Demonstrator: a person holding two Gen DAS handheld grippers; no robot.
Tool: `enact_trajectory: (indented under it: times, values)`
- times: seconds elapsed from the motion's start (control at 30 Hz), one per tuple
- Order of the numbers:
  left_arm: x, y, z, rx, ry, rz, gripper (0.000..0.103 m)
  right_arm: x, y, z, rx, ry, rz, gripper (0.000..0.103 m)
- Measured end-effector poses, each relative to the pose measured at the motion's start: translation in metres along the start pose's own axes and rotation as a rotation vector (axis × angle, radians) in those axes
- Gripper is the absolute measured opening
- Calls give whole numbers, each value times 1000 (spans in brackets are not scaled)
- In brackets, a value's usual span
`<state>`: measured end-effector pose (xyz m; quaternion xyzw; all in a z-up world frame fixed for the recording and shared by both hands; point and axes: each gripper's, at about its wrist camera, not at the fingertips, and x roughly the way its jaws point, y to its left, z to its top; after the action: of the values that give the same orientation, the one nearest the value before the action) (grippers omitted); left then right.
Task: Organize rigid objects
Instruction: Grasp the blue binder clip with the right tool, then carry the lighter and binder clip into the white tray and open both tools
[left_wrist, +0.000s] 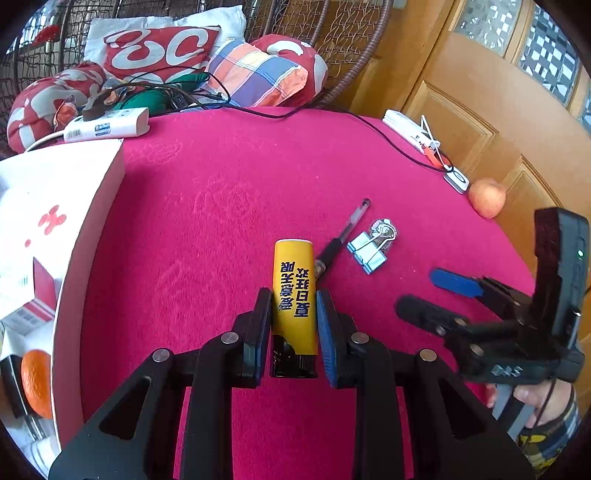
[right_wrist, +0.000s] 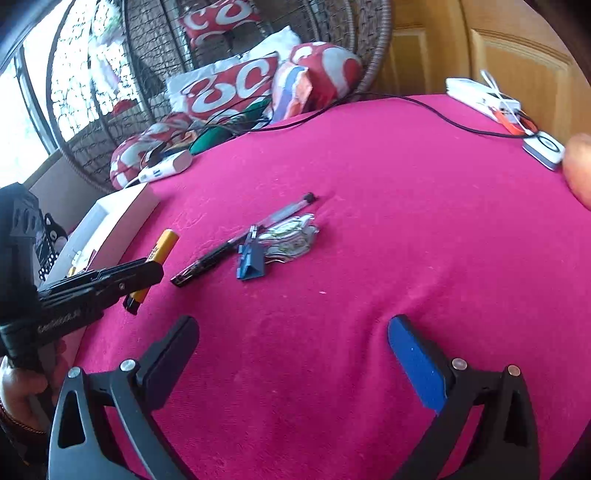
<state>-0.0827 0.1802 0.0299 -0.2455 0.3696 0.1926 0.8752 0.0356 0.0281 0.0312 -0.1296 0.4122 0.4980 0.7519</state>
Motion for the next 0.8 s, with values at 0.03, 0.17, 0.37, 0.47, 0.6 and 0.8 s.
enact_trajectory:
  times: [0.03,0.17,0.37,0.47,0.6,0.8]
  values:
    - [-3,2,-3,-10,-3,-5,24,4,6,4,-23,4,-14,79]
    - [-10,11,-8,-47,-10,-13,23,20,19,17,-63,24,-4,57]
    - [-17,21,-14,-91,-24,-32,23,37,47,22,-220,10,-109,41]
    - [-22,20,-16,-87,-37,-28,23,37,54,22,-279,13,-106,20]
    - [-33,17,-18,-64,-73,-16,23,26,50,17,-258,-11,-63,19]
    - [-49,12,-18,-34,-119,-11,23,-13,43,-3,-134,-91,59,18]
